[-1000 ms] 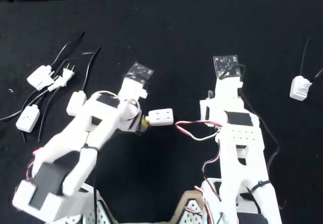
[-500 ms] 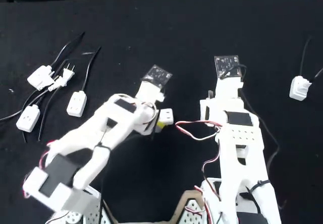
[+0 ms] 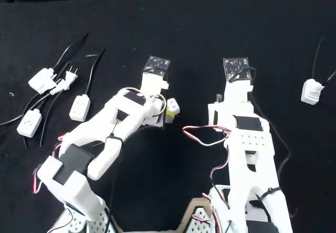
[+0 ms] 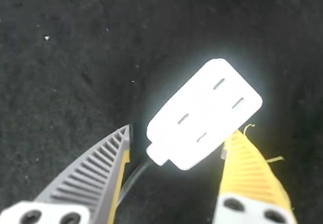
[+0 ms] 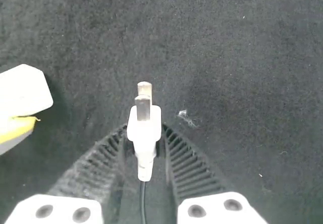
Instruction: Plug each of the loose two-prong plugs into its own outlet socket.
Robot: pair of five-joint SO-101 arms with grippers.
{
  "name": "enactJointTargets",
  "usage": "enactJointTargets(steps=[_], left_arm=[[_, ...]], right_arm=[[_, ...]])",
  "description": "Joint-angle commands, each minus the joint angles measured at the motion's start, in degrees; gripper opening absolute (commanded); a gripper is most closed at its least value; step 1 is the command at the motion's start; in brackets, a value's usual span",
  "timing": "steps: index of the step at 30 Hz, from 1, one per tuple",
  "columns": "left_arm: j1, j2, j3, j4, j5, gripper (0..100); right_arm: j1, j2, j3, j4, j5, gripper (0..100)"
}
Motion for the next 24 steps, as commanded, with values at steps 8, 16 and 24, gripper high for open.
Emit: enactJointTargets(steps=[8, 16, 24], left_arm=[[-8.84, -17.32, -1.54, 16.00, -2.37, 29], [-27.91, -35.08, 4.44, 26.20, -8.18, 29], [-30.55, -46.51, 11.30, 26.02, -4.48, 29]], right_arm=[[-2.20, -2.33, -0.84, 1.14, -0.18, 1.1], [-21.19, -12.44, 1.63, 6.07, 5.98, 1.1], [-40.09, -17.36, 3.56, 2.20, 6.42, 1.0]])
